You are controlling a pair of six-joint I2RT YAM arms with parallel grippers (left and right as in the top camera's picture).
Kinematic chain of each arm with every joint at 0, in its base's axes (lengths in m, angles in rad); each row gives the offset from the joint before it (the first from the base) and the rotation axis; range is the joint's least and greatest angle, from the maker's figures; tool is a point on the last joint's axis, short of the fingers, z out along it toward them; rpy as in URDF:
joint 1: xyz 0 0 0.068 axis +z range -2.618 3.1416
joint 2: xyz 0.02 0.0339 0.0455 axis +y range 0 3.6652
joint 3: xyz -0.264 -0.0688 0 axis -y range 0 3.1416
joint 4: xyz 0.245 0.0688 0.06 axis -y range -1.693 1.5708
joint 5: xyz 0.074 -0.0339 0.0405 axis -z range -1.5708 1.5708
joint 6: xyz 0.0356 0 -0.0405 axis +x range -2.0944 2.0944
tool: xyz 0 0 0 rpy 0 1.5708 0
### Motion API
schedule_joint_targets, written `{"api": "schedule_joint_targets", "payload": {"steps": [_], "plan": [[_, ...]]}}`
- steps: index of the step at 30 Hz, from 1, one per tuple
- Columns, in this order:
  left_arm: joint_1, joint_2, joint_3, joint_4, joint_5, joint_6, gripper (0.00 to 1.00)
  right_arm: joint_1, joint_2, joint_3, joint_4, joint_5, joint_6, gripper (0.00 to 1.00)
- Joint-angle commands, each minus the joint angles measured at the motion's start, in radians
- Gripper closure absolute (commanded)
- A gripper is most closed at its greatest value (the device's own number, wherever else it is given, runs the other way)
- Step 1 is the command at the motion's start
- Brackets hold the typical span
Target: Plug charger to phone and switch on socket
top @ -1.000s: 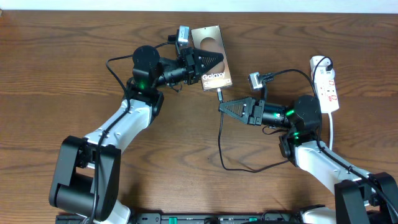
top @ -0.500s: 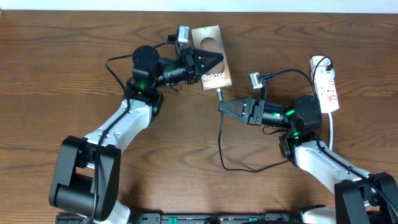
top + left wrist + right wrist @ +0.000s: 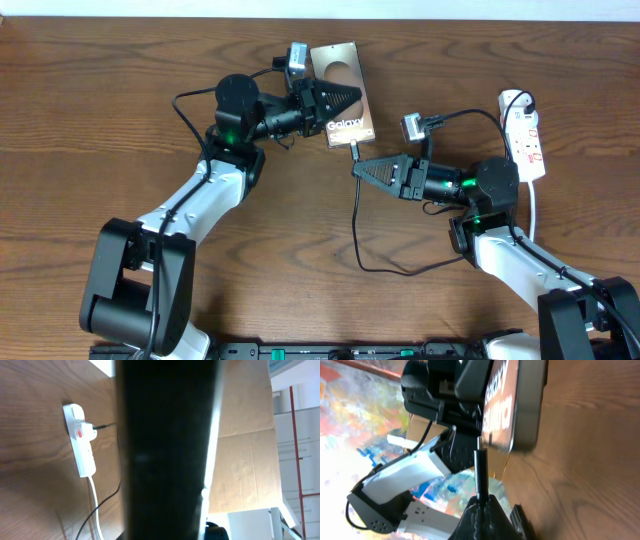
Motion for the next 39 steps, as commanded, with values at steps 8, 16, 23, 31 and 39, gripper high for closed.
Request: {"api": "schedule_joint_targets", "payload": {"steps": [8, 16, 23, 31, 39], "plan": [[-0.007, -0.011, 0.019, 0.026, 0.005, 0.012, 0.93, 0.002, 0.0, 0.003, -0.047, 0.033, -0.005, 0.99], [-0.008, -0.011, 0.019, 0.025, -0.039, 0.006, 0.92, 0.002, 0.0, 0.003, -0.046, -0.014, -0.031, 0.99], [-0.008, -0.011, 0.019, 0.025, -0.021, 0.006, 0.92, 0.002, 0.0, 0.003, -0.047, 0.057, -0.069, 0.96], [-0.008, -0.011, 0.019, 0.024, -0.021, 0.007, 0.93, 0.002, 0.0, 0.003, -0.048, 0.053, -0.168, 0.85], [-0.008, -0.011, 0.019, 0.024, -0.02, 0.018, 0.93, 0.002, 0.0, 0.003, -0.051, 0.053, -0.222, 0.98]]}}
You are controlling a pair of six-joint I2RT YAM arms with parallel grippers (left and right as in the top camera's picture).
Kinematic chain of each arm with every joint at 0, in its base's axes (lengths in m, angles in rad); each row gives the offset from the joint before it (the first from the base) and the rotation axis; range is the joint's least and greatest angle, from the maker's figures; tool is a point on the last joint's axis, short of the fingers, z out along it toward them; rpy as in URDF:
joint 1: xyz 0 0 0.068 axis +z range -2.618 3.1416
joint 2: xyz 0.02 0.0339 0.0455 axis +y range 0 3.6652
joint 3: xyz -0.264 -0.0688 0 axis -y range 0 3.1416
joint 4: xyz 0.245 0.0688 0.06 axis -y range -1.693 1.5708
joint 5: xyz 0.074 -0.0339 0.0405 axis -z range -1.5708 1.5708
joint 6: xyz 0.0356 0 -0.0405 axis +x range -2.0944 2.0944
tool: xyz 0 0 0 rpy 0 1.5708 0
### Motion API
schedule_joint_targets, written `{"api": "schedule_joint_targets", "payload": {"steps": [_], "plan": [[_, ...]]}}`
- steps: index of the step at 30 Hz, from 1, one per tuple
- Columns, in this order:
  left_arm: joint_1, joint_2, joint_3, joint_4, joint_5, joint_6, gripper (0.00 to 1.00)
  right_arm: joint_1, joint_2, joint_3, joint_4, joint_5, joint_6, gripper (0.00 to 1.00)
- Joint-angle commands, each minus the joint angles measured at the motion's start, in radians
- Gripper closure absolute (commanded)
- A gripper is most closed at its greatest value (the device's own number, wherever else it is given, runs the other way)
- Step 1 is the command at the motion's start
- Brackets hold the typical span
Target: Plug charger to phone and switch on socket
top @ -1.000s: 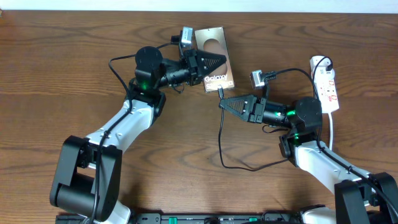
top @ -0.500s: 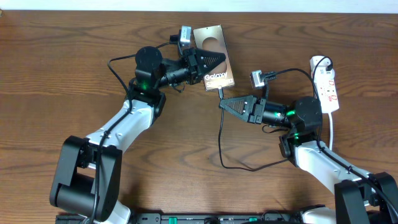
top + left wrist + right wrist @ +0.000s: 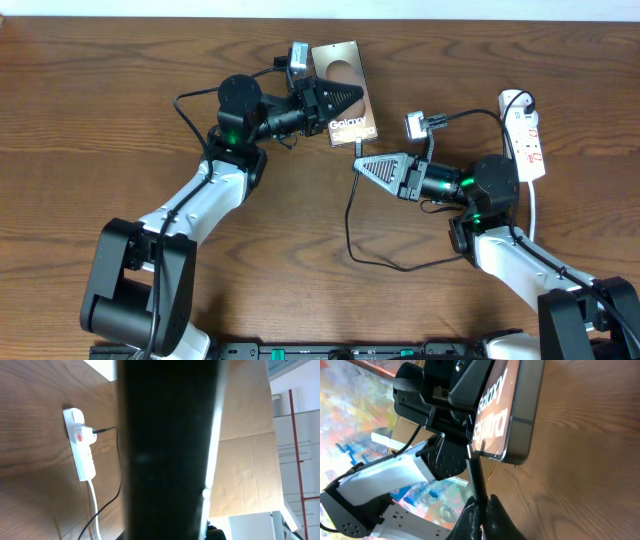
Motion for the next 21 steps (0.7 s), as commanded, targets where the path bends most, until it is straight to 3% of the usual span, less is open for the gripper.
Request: {"api": "schedule_joint_targets", "payload": {"steps": [1, 13, 21], "plan": [[-0.002, -0.011, 0.019, 0.019, 0.013, 0.017, 0.93, 0.002, 0.0, 0.003, 0.001, 0.009, -0.043, 0.98], [-0.002, -0.011, 0.019, 0.02, 0.02, 0.017, 0.93, 0.016, 0.0, -0.002, -0.115, -0.016, -0.071, 0.99], [-0.002, -0.011, 0.019, 0.02, 0.026, 0.039, 0.93, 0.015, 0.0, -0.004, -0.065, -0.014, -0.057, 0.99]]}}
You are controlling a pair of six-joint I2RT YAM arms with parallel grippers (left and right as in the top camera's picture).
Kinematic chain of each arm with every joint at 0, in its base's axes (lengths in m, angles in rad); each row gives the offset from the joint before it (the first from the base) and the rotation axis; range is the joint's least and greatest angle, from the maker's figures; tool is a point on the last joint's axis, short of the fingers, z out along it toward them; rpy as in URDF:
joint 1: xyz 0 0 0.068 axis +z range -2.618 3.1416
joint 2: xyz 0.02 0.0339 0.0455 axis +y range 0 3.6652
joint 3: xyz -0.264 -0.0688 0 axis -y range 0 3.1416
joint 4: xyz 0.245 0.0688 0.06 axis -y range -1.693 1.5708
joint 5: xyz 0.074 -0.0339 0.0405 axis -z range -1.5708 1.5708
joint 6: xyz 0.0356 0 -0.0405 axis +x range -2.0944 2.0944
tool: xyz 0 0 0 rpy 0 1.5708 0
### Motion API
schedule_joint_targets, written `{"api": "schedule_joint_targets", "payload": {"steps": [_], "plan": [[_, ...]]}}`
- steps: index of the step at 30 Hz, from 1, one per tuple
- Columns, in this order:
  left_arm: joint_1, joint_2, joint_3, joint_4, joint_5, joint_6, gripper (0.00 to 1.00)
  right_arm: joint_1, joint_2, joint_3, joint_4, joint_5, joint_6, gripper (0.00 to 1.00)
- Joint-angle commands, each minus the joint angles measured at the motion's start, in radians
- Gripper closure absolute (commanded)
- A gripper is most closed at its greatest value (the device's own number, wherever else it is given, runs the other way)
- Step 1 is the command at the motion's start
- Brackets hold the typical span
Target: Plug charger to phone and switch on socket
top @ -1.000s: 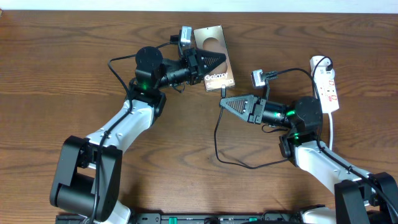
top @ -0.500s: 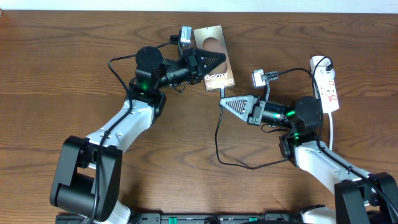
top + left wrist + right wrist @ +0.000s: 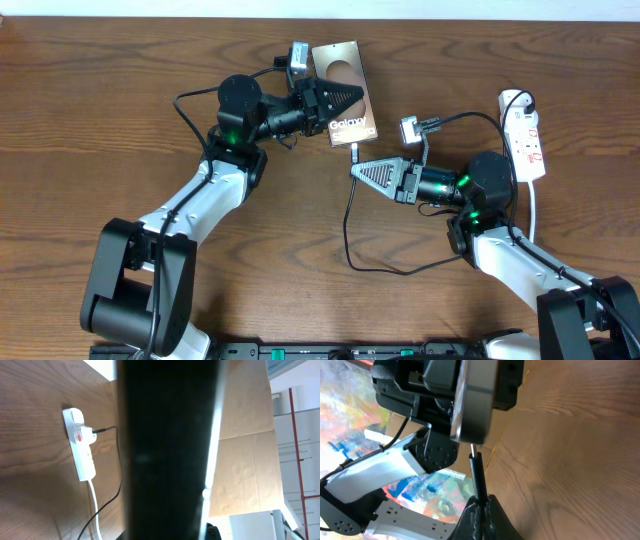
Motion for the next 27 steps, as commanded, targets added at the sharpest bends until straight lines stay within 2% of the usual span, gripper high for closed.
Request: {"api": "schedule_joint_targets", "payload": {"steps": [1, 10, 17, 27], "plan": [[-0.002, -0.011, 0.019, 0.018, 0.024, 0.053, 0.93, 0.004, -0.001, -0.002, 0.03, -0.003, -0.004, 0.99], [0.002, -0.011, 0.019, 0.018, 0.031, 0.076, 0.92, 0.004, -0.001, -0.002, 0.082, -0.043, 0.033, 0.99], [0.003, -0.011, 0.019, 0.024, 0.031, -0.008, 0.93, 0.004, -0.001, -0.002, 0.048, -0.034, 0.034, 0.99], [0.003, -0.011, 0.019, 0.032, 0.046, -0.009, 0.92, -0.016, -0.001, -0.002, 0.053, -0.034, 0.052, 0.99]]}}
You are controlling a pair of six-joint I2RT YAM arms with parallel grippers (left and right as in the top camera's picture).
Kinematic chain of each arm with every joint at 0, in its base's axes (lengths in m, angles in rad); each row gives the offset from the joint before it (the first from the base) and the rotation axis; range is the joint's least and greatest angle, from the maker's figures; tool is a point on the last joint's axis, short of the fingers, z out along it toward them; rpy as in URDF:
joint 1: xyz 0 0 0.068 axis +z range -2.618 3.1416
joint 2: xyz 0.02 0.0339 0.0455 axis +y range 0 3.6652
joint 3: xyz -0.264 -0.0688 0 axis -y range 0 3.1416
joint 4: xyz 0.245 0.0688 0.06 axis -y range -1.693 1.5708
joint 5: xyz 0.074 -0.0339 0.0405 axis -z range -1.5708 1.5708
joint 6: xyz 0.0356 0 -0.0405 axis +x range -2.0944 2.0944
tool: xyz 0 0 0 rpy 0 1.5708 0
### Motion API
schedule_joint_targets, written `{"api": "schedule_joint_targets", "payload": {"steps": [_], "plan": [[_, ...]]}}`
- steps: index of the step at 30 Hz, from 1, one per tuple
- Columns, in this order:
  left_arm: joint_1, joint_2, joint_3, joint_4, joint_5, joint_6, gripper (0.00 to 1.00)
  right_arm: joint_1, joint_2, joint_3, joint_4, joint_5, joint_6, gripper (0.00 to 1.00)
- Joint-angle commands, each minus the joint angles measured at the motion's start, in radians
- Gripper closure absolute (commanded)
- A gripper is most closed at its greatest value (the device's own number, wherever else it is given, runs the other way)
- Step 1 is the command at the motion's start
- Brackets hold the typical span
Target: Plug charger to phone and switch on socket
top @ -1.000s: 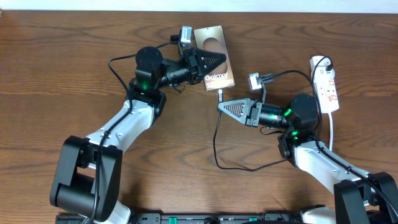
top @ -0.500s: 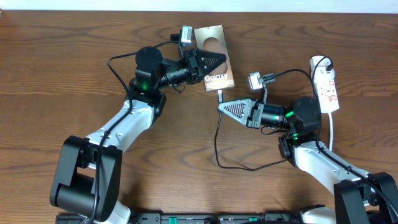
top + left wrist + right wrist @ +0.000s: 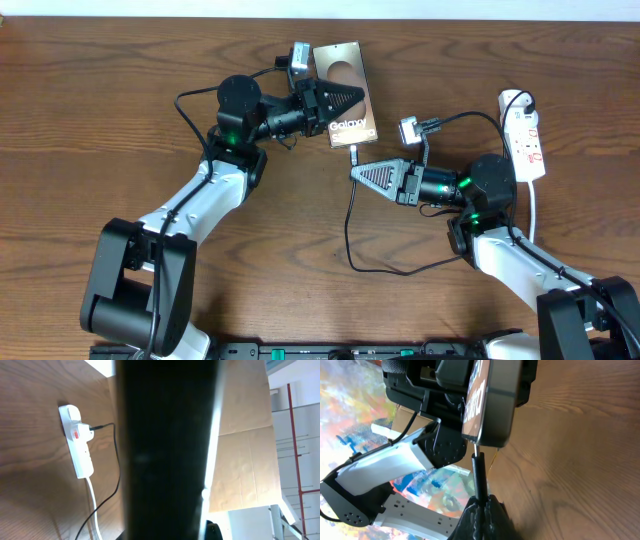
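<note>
A brown phone (image 3: 343,95) marked "Galaxy" lies tilted at the back of the table, and my left gripper (image 3: 338,101) is shut on it from the left. It fills the left wrist view as a dark band (image 3: 165,450). My right gripper (image 3: 356,172) is shut on the black charger plug (image 3: 479,472). The plug's metal tip meets the phone's bottom edge (image 3: 487,440); whether it is seated cannot be told. The black cable (image 3: 350,235) loops over the table to the white power strip (image 3: 523,135), whose red switch (image 3: 75,435) shows.
The power strip's white lead (image 3: 536,215) runs down the right edge of the wooden table (image 3: 100,120). The cable loop lies between the two arms. A cardboard panel (image 3: 245,460) stands beyond the table.
In the right wrist view the phone was edge-on and now shows part of its lettered face. The plug tip stays at its bottom edge. The arms have barely shifted.
The left gripper has held the phone throughout and the right the plug. First the plug pointed at the phone's bottom edge from beside it. Then it sat at an angle to the phone's face. Later its tip lined up under the edge, where it is now.
</note>
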Motion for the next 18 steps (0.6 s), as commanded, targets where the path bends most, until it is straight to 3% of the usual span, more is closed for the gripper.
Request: {"api": "schedule_joint_targets", "payload": {"steps": [1, 18], "plan": [[0.003, -0.011, 0.019, 0.02, 0.023, 0.002, 0.93, -0.013, -0.001, 0.0, 0.006, 0.0, 0.016, 0.99], [0.003, -0.011, 0.019, 0.02, 0.035, 0.014, 0.93, -0.013, -0.001, 0.0, 0.051, 0.007, 0.065, 0.99]]}}
